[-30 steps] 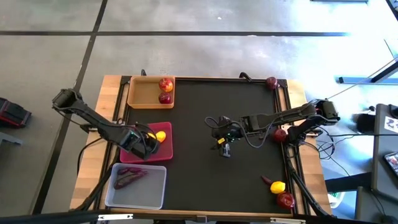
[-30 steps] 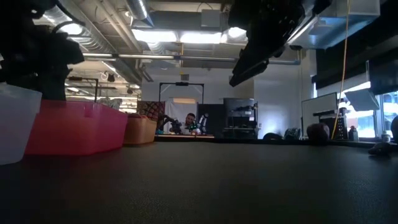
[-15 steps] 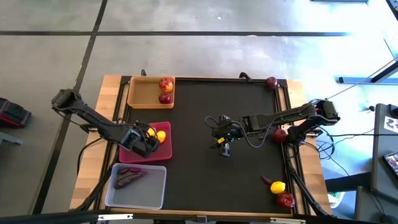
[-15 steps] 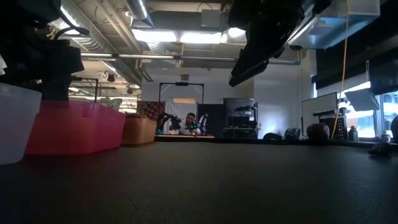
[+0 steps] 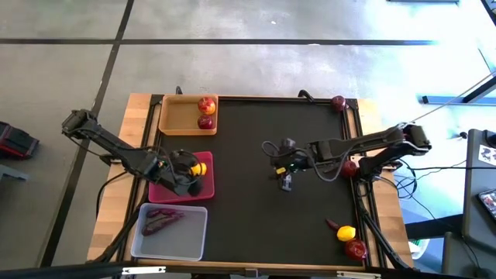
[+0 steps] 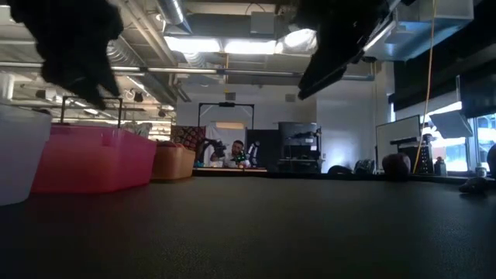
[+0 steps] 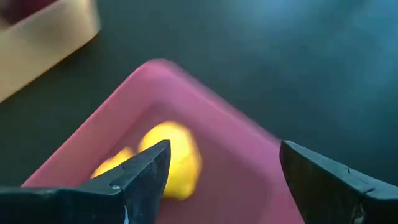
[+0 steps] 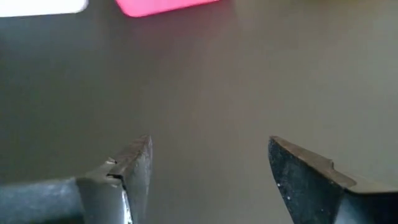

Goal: Sort produce into baskets
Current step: Put the top eggplant into the transparent bin

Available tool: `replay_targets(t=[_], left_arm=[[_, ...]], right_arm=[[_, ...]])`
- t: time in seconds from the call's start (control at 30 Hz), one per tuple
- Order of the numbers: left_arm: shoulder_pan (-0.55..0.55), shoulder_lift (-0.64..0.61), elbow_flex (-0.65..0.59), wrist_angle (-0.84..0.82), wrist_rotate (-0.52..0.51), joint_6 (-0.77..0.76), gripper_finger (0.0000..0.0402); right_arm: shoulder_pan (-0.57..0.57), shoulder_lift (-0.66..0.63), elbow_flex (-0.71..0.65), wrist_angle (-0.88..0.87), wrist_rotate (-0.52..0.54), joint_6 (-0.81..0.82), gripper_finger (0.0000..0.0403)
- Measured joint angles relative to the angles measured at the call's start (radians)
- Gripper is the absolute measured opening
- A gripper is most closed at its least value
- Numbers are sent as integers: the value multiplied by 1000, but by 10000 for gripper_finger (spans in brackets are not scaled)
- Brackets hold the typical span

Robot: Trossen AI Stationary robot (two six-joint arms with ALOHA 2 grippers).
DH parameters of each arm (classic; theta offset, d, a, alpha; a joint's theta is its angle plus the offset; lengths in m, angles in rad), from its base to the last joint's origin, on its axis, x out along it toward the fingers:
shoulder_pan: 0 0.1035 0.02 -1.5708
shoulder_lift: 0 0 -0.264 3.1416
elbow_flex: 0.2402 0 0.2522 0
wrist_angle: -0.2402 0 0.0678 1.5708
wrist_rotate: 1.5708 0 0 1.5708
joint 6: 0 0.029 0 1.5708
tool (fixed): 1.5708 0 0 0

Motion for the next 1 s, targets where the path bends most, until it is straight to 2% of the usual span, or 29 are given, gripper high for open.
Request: replay_targets(t=[0.23,0.4,0.57,0.77,1.0], left_arm=[[0,4,0,182,-8,204,294],[0,5,0,182,-19,224,294],[0,4,-8,179,-23,233,294],[0,4,-8,180,-23,246,294],[0,4,-8,180,-23,258,294]], right_arm=[[1,-151,0,-276,15,129,269],[1,-254,0,-531,35,264,269],[1,-315,0,-707,74,377,269],[1,-317,-11,-807,75,376,269],[0,-316,-154,-789,18,228,269]])
